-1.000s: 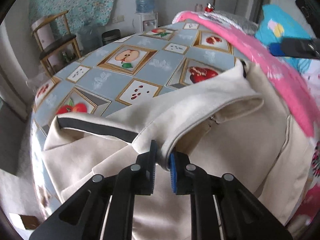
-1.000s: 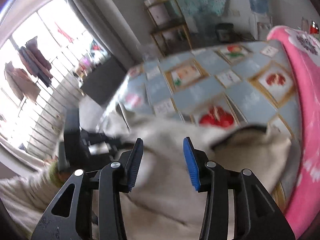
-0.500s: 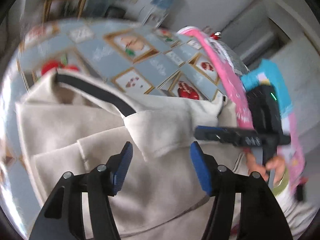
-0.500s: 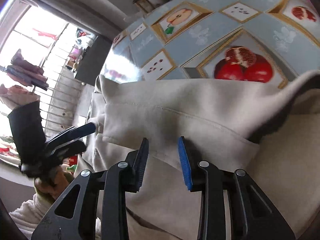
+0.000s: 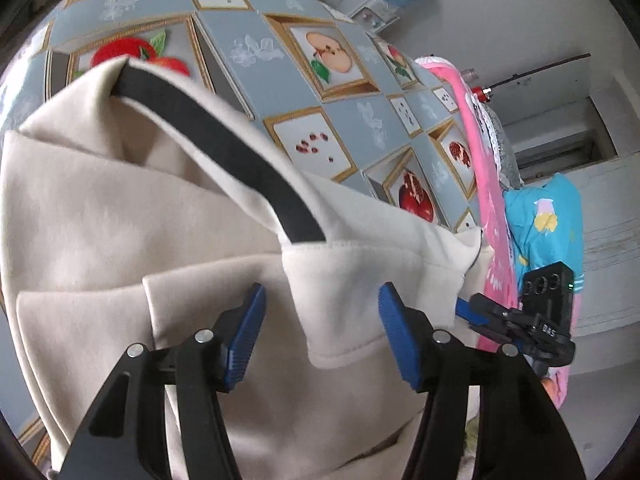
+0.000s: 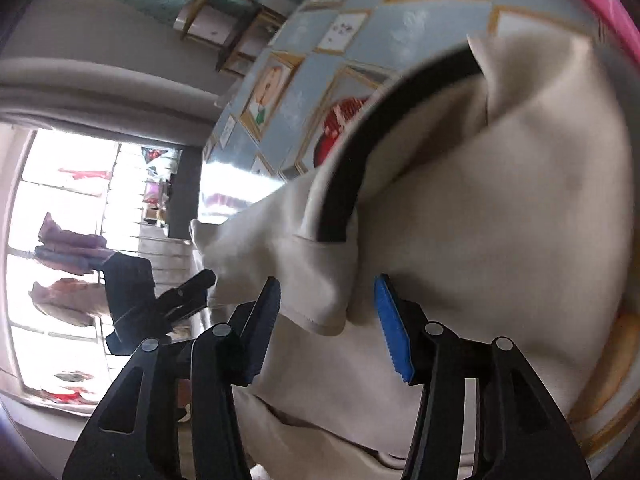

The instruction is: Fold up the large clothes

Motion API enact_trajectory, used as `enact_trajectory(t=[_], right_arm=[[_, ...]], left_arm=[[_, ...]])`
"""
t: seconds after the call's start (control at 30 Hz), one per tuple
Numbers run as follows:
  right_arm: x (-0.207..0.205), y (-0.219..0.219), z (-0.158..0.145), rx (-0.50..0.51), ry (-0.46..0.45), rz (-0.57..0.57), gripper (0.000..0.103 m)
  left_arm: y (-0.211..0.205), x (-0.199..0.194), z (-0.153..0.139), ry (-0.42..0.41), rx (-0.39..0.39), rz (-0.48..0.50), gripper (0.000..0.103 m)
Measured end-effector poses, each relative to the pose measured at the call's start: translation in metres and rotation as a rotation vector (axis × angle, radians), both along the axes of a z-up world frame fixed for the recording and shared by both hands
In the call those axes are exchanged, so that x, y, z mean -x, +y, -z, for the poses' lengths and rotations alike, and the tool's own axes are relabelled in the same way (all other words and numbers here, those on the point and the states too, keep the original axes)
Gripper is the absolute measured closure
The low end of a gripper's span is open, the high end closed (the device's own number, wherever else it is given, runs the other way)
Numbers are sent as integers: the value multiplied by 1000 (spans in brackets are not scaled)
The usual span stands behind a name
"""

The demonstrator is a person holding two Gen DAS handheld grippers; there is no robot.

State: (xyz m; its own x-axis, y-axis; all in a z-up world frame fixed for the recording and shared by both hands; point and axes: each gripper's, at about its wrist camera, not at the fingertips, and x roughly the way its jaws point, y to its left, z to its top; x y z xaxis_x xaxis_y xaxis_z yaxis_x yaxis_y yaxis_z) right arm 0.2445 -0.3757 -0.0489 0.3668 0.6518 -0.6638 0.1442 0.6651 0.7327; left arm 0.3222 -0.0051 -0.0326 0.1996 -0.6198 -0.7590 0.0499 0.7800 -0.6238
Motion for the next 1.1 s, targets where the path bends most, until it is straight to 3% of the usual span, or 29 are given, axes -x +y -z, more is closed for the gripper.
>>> enact_trajectory(t=[0.13, 0.23, 0.33, 0.43, 0.5, 0.57, 0.7, 0.93, 1.1], right_arm=[[0, 4, 1, -50, 1, -22, 58], [-2, 9, 4, -41, 24, -36, 63], [-1, 15, 13, -51, 77, -62, 72], [3, 25, 15, -24, 69, -117, 82], [1, 26, 14, -1, 60, -131, 89], [-2, 24, 10, 15, 46, -138, 92], [-20, 23, -4, 94, 10, -145, 93], [-78, 16, -10, 172, -9, -109, 94], [-93, 15, -6, 202, -10, -133, 94]], left_arm=[[-3, 4, 0, 20, 43, 20, 57], [-8, 2, 5, 26, 30, 29, 61], [-7, 2, 10, 30, 31, 28, 65], [-8, 3, 8, 17, 14, 48, 69], [-11, 3, 4, -12, -5, 75, 77], [-15, 1, -2, -60, -30, 103, 83], [-35, -9, -19, -215, -181, 165, 88], [-44, -68, -14, -228, -260, 122, 89], [-43, -77, -5, -213, -266, 145, 89]])
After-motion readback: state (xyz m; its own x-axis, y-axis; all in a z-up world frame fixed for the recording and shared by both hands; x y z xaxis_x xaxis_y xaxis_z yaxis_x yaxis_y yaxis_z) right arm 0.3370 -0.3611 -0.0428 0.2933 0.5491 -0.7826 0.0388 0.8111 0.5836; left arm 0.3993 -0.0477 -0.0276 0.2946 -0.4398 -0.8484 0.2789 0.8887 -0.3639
